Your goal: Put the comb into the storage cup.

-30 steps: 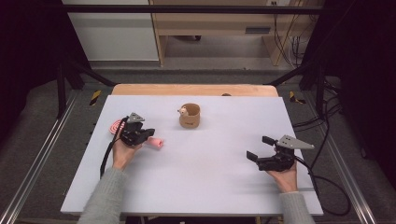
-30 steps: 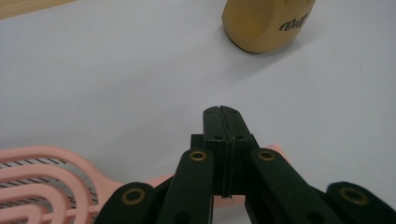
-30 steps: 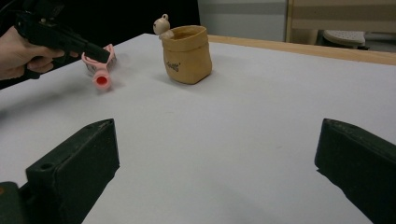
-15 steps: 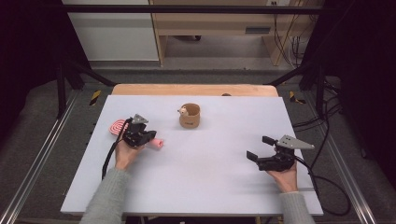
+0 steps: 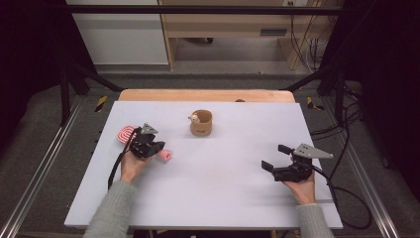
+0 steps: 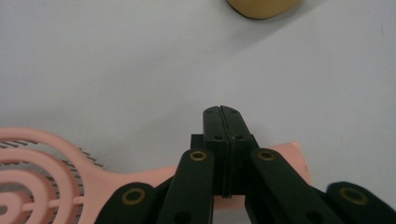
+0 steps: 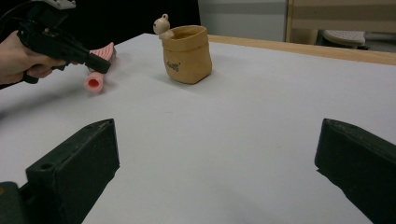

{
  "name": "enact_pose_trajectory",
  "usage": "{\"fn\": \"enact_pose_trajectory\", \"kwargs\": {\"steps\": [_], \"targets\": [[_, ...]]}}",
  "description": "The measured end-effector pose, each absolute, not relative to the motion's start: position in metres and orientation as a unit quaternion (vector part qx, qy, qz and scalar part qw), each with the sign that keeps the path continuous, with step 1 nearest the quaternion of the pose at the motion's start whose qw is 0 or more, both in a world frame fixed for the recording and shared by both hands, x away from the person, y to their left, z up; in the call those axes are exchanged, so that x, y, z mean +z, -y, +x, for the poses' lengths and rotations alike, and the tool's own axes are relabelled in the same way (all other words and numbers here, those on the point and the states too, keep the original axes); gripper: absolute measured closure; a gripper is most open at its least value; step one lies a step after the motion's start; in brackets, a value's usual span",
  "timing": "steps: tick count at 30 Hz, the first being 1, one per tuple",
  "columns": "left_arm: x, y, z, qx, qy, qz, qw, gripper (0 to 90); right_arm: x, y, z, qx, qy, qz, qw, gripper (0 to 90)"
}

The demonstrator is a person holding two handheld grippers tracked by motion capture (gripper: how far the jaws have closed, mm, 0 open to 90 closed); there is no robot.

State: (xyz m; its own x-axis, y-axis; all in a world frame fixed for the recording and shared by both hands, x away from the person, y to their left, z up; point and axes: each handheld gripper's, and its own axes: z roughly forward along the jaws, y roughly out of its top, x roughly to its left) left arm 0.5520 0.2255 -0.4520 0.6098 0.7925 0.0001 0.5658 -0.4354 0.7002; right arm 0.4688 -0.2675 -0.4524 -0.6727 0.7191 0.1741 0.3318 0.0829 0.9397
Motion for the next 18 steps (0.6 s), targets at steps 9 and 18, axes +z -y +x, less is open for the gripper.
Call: {"fn": "enact_pose_trajectory", "kwargs": {"steps": [9,18], "targets": [[-0.452,-0.231,0.546,0.168,-0.404,0.837,0.329,89.6,-0.452,0.268,0.469,0.569,-0.716,0.367,0.171,0.3],[-0.452,-0.233,0.539,0.172,-0.394,0.845,0.319,89.6,-0.453,0.267,0.469,0.568,-0.716,0.367,0.170,0.3]]}}
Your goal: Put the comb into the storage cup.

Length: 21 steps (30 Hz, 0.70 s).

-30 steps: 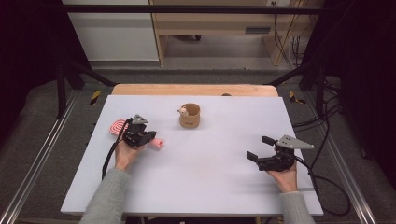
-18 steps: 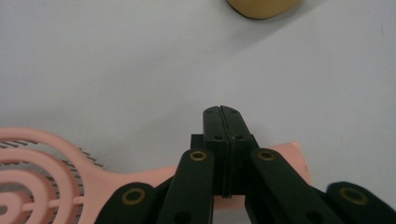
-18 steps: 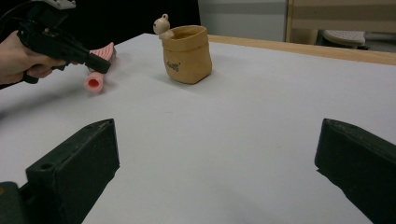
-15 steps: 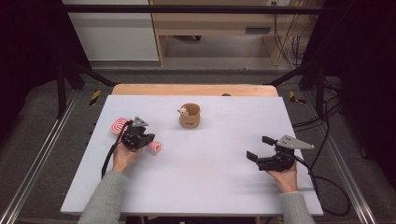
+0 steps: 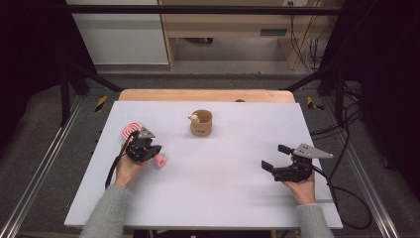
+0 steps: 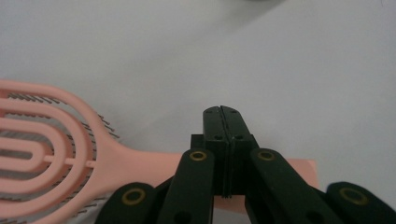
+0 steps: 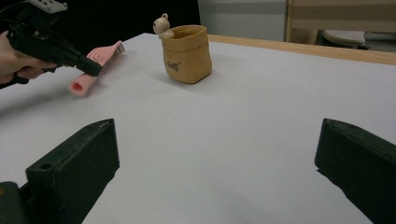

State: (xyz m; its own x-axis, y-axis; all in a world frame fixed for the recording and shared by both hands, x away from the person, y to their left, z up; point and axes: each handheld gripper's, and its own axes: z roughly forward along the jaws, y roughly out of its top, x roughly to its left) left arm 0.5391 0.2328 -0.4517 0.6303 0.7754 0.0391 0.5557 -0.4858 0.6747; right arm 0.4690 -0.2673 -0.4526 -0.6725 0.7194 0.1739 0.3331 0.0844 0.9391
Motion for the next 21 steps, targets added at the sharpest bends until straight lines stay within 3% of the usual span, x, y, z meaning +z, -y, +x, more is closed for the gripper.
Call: {"fn": "enact_pose_trajectory", "kwargs": {"steps": [21], "targets": [[-0.450,-0.242,0.523,0.176,-0.383,0.856,0.300,89.6,-0.452,0.268,0.469,0.569,-0.716,0.368,0.170,0.3]]}}
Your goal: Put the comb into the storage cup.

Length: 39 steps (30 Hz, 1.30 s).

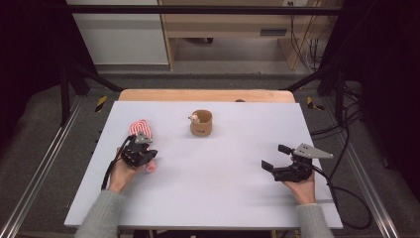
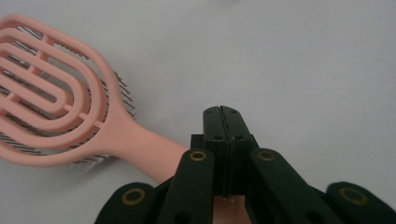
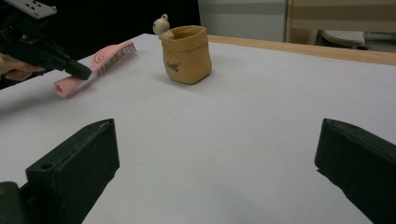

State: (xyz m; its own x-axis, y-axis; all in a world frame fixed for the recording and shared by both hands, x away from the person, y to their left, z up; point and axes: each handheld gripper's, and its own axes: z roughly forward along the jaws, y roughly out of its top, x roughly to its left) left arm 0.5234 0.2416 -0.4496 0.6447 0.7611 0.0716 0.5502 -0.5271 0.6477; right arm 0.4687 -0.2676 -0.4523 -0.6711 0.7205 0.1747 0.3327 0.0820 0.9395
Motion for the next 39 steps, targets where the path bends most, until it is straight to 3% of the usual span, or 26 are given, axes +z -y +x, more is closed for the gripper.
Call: {"fn": "enact_pose_trajectory", "kwargs": {"steps": [39], "targets": [[-0.450,-0.269,0.499,0.206,-0.408,0.849,0.264,89.7,-0.452,0.267,0.469,0.570,-0.714,0.369,0.171,0.3]]}}
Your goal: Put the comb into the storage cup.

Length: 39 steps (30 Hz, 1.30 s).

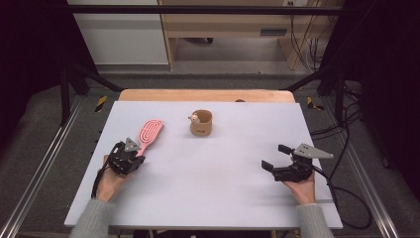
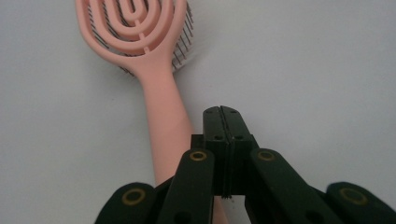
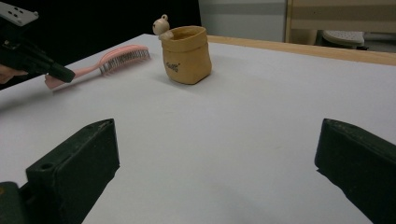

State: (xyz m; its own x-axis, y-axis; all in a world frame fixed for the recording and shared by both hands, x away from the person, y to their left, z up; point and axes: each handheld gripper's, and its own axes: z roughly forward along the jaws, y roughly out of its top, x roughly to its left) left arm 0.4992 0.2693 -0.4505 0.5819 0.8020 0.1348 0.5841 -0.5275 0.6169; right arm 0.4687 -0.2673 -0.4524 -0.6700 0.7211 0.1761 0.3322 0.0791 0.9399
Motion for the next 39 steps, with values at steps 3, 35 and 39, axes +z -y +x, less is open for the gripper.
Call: {"fn": "enact_pose_trajectory", "kwargs": {"steps": [3,35,39], "targets": [[-0.450,-0.274,0.498,0.207,-0.413,0.847,0.264,89.7,-0.452,0.268,0.468,0.570,-0.714,0.369,0.171,0.3],[-0.428,-0.295,0.491,0.208,-0.454,0.799,0.335,49.2,-0.453,0.267,0.469,0.567,-0.716,0.369,0.169,0.3],[-0.425,-0.295,0.490,0.212,-0.455,0.793,0.346,33.7,-0.453,0.267,0.469,0.567,-0.717,0.368,0.170,0.3]]}}
